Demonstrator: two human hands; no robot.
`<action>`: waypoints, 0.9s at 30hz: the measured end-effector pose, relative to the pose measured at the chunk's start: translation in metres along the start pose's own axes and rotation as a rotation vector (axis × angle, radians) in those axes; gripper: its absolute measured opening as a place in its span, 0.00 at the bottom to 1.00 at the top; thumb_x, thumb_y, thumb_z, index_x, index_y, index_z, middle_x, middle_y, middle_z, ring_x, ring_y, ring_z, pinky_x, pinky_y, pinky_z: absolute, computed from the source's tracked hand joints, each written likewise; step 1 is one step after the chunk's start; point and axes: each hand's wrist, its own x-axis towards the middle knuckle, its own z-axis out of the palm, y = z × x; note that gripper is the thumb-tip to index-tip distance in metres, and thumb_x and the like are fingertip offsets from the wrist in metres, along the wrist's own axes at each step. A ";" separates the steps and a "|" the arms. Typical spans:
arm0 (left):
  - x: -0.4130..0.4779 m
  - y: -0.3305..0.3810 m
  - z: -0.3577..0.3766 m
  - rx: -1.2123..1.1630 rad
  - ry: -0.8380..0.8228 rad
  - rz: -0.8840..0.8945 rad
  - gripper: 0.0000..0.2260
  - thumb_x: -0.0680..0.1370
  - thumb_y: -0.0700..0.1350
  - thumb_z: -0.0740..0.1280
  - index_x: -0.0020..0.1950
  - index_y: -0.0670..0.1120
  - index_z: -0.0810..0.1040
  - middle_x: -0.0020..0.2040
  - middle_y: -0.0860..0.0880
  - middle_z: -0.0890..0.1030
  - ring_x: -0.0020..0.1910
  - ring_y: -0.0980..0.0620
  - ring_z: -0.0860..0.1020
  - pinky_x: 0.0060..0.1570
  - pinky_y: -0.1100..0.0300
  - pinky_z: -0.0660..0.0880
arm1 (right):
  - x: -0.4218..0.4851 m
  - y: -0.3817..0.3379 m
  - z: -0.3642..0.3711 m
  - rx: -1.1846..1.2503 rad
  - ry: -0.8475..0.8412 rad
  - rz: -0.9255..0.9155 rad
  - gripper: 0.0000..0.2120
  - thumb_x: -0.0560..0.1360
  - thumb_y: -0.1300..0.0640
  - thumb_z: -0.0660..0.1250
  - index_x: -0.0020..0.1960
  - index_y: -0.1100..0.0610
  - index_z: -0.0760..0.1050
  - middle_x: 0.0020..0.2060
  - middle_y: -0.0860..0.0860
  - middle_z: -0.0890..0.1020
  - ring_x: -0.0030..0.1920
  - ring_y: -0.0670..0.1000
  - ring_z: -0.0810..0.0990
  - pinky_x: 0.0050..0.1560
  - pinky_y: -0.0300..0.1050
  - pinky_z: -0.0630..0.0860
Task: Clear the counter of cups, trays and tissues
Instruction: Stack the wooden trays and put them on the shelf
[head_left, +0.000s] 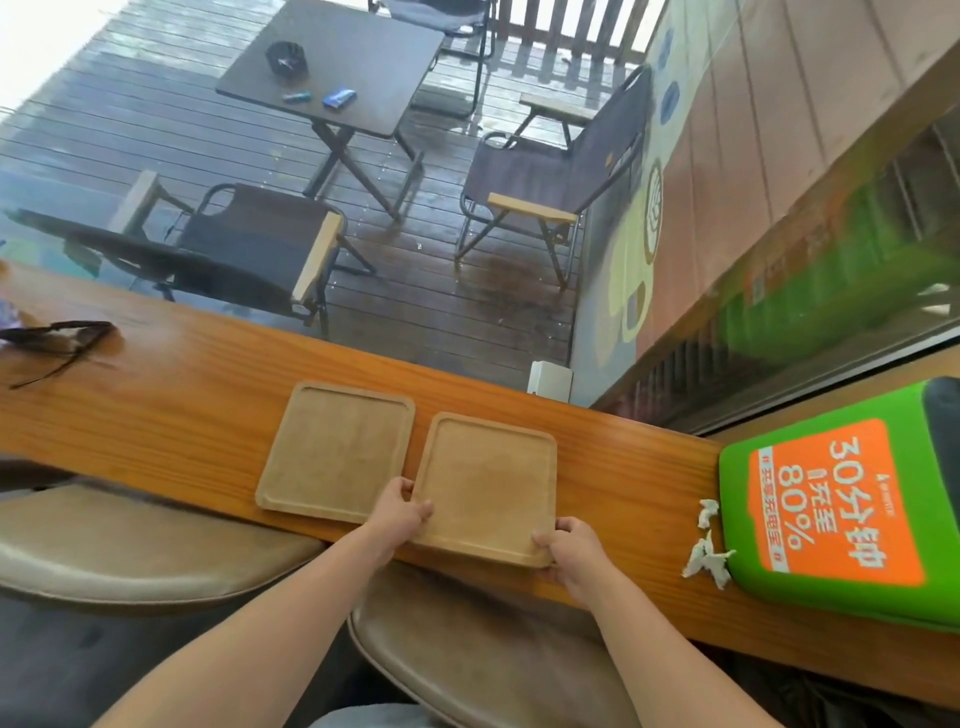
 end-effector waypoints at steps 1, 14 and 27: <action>0.001 0.000 0.000 0.030 0.006 0.015 0.20 0.79 0.42 0.67 0.70 0.45 0.68 0.63 0.44 0.76 0.53 0.50 0.75 0.49 0.56 0.75 | 0.000 0.000 -0.001 -0.003 -0.004 0.005 0.15 0.78 0.64 0.66 0.63 0.59 0.70 0.52 0.54 0.80 0.51 0.55 0.80 0.44 0.52 0.82; -0.002 -0.006 0.015 0.373 0.135 0.120 0.24 0.79 0.42 0.67 0.74 0.42 0.67 0.70 0.43 0.72 0.68 0.43 0.72 0.66 0.51 0.70 | -0.001 0.002 0.003 -0.170 -0.026 -0.011 0.22 0.79 0.61 0.64 0.71 0.58 0.66 0.67 0.55 0.73 0.58 0.54 0.75 0.51 0.49 0.81; -0.003 -0.010 0.020 0.383 0.190 0.132 0.21 0.80 0.41 0.64 0.72 0.40 0.69 0.69 0.40 0.71 0.67 0.42 0.71 0.67 0.51 0.68 | 0.002 0.004 0.002 -0.166 -0.114 0.046 0.22 0.79 0.60 0.65 0.72 0.56 0.68 0.70 0.52 0.73 0.61 0.53 0.73 0.56 0.50 0.79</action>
